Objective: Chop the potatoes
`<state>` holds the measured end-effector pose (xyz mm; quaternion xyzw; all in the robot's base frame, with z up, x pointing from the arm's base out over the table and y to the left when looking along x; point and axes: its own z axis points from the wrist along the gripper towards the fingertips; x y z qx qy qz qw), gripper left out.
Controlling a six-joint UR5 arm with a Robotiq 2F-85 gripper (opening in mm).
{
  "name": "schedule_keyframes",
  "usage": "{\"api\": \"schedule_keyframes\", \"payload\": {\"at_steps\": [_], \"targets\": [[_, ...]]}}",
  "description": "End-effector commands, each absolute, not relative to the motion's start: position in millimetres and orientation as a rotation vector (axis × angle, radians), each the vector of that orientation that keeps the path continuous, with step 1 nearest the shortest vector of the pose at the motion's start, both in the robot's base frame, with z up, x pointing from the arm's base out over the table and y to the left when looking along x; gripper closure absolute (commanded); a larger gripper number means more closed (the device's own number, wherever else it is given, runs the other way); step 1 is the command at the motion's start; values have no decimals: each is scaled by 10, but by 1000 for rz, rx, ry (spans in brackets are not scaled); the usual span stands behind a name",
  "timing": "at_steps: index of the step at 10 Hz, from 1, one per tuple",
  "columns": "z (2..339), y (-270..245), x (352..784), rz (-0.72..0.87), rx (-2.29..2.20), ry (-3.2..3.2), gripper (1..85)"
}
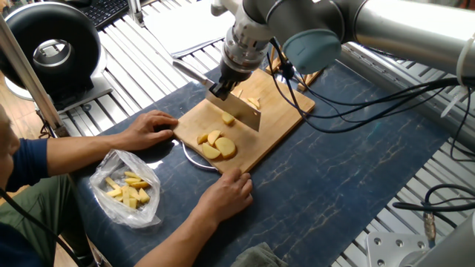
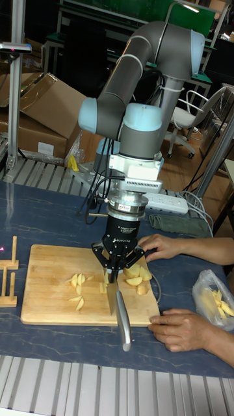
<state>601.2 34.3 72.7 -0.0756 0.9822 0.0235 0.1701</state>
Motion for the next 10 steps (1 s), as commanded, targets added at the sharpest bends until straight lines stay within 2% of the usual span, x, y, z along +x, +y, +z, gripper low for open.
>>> {"api": "schedule_keyframes", "payload": {"at_steps": [1, 4, 8, 10], "targets": [[656, 295, 6030, 80, -218, 2763, 847], [656, 307, 6036, 68, -219, 2753, 847], [1010, 281, 5929, 69, -248, 2832, 847], [1039, 402, 5965, 83, -209, 2833, 847]]}}
